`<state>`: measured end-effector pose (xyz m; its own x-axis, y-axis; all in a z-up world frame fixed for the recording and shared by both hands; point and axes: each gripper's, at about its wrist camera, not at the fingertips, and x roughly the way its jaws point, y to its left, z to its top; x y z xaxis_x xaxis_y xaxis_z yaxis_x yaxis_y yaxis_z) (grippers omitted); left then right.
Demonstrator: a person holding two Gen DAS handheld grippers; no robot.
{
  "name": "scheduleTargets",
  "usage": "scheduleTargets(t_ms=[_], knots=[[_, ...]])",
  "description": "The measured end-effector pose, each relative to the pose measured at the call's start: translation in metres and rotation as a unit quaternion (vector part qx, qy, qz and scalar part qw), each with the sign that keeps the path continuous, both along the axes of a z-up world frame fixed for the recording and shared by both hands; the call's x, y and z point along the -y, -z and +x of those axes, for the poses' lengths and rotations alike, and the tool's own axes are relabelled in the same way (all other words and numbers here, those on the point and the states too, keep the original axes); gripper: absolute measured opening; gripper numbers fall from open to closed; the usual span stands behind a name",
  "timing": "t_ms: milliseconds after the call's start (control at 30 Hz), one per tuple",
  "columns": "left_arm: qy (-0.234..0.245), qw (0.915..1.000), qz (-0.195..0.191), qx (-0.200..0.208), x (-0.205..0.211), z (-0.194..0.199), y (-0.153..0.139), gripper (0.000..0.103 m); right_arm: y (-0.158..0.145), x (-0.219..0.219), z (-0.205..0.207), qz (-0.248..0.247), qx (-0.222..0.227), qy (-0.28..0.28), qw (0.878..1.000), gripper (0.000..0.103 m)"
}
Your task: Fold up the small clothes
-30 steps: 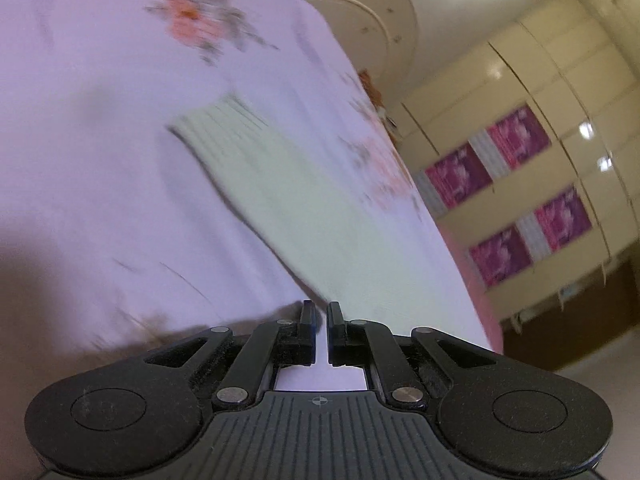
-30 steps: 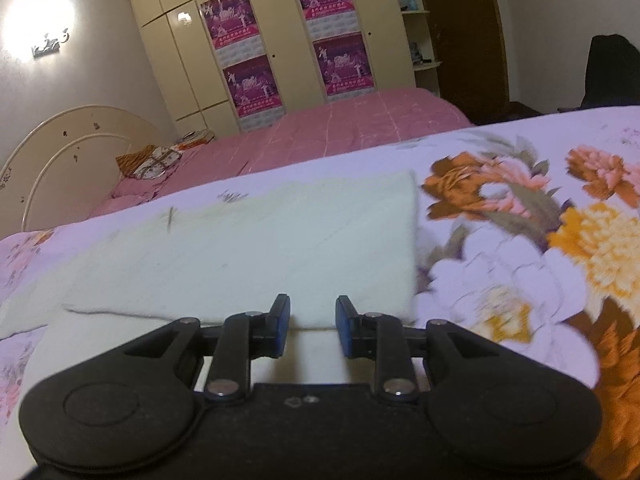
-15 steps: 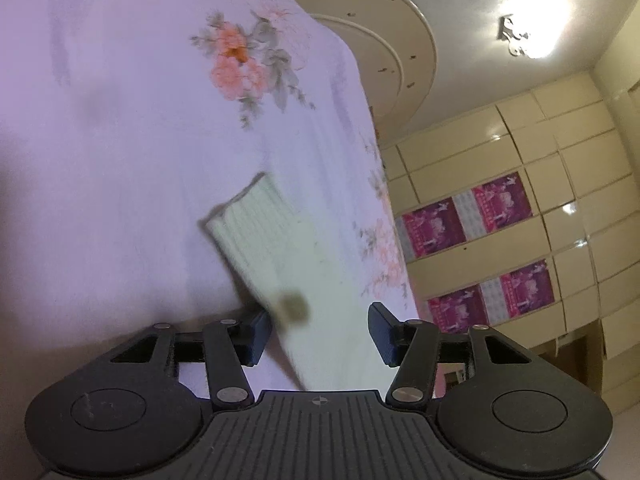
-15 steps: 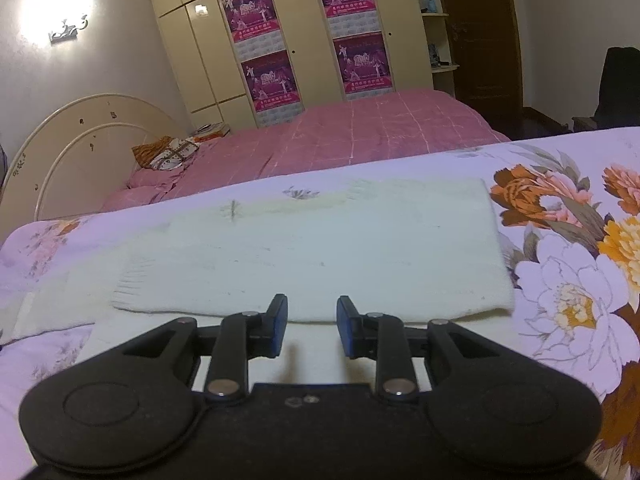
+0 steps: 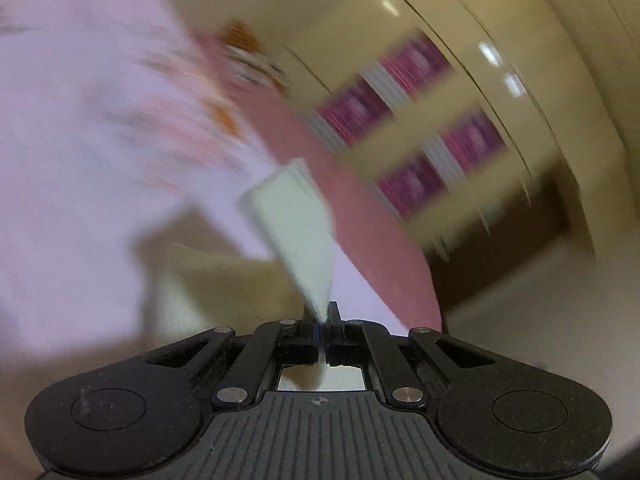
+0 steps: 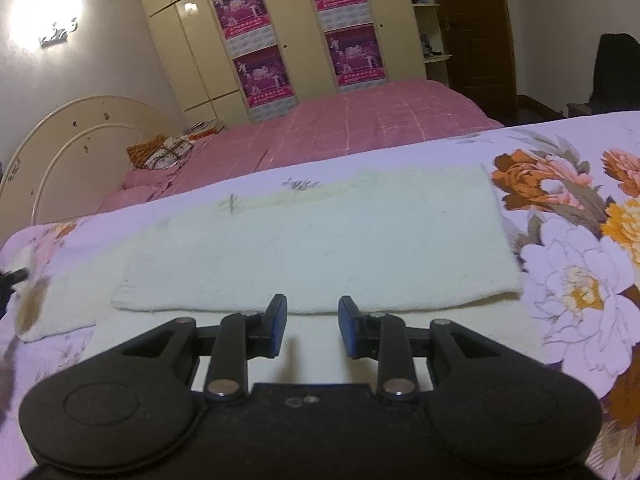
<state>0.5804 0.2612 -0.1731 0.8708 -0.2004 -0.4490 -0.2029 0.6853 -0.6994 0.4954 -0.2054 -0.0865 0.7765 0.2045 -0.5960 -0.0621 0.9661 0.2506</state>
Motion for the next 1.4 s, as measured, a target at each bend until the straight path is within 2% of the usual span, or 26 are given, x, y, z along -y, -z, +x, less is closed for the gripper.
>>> scheduleTargets(t_ms=[133, 300, 467, 567, 733, 767, 800, 833, 867, 967, 1033, 1133, 1200, 1333, 1400], knots=[[0.087, 0.9953, 0.041, 0.007, 0.082, 0.039, -0.01, 0.002, -0.004, 0.02, -0.003, 0.007, 0.005, 0.019, 1.0, 0.029], [0.185, 0.9784, 0.091, 0.011, 0.181, 0.06, -0.016, 0.002, -0.004, 0.049, -0.009, 0.018, 0.005, 0.045, 0.999, 0.029], [0.236, 0.9652, 0.113, 0.001, 0.241, 0.068, -0.014, 0.002, -0.001, 0.073, -0.016, 0.036, 0.0, 0.064, 0.997, 0.03], [0.256, 0.9588, 0.124, 0.002, 0.263, 0.07, -0.017, 0.003, 0.002, 0.079, -0.018, 0.046, -0.006, 0.068, 0.997, 0.031], [0.303, 0.9398, 0.158, 0.005, 0.297, 0.039, -0.015, 0.003, 0.004, 0.078, -0.014, 0.066, -0.01, 0.055, 0.996, 0.038], [0.309, 0.9379, 0.157, 0.006, 0.302, 0.033, -0.014, 0.012, 0.004, 0.076, -0.012, 0.068, -0.009, 0.052, 0.996, 0.039], [0.314, 0.9368, 0.155, 0.008, 0.304, 0.028, -0.013, 0.024, 0.003, 0.074, -0.011, 0.069, -0.008, 0.05, 0.996, 0.04], [0.32, 0.936, 0.144, 0.02, 0.304, 0.025, -0.015, 0.051, 0.002, 0.072, -0.009, 0.07, -0.007, 0.047, 0.996, 0.04], [0.317, 0.937, 0.142, 0.033, 0.303, 0.023, -0.021, 0.064, 0.001, 0.069, -0.007, 0.073, -0.006, 0.043, 0.996, 0.04], [0.291, 0.9363, 0.187, 0.058, 0.29, -0.003, -0.034, 0.065, -0.002, 0.059, 0.001, 0.076, -0.003, 0.026, 0.997, 0.041], [0.267, 0.9409, 0.199, 0.06, 0.266, -0.02, -0.038, 0.065, -0.003, 0.052, 0.008, 0.08, -0.002, 0.012, 0.997, 0.041], [0.221, 0.9441, 0.24, 0.046, 0.221, -0.046, -0.041, 0.065, -0.001, 0.044, 0.018, 0.089, -0.008, -0.006, 0.996, 0.043], [0.182, 0.9488, 0.257, 0.022, 0.187, -0.061, -0.037, 0.065, 0.002, 0.043, 0.025, 0.094, -0.018, -0.005, 0.995, 0.043], [0.14, 0.9598, 0.242, -0.023, 0.145, -0.062, -0.023, 0.064, 0.015, 0.04, 0.042, 0.098, -0.04, -0.003, 0.994, 0.043], [0.137, 0.9609, 0.239, -0.027, 0.142, -0.054, -0.018, 0.064, 0.021, 0.033, 0.051, 0.089, -0.049, -0.009, 0.995, 0.038]])
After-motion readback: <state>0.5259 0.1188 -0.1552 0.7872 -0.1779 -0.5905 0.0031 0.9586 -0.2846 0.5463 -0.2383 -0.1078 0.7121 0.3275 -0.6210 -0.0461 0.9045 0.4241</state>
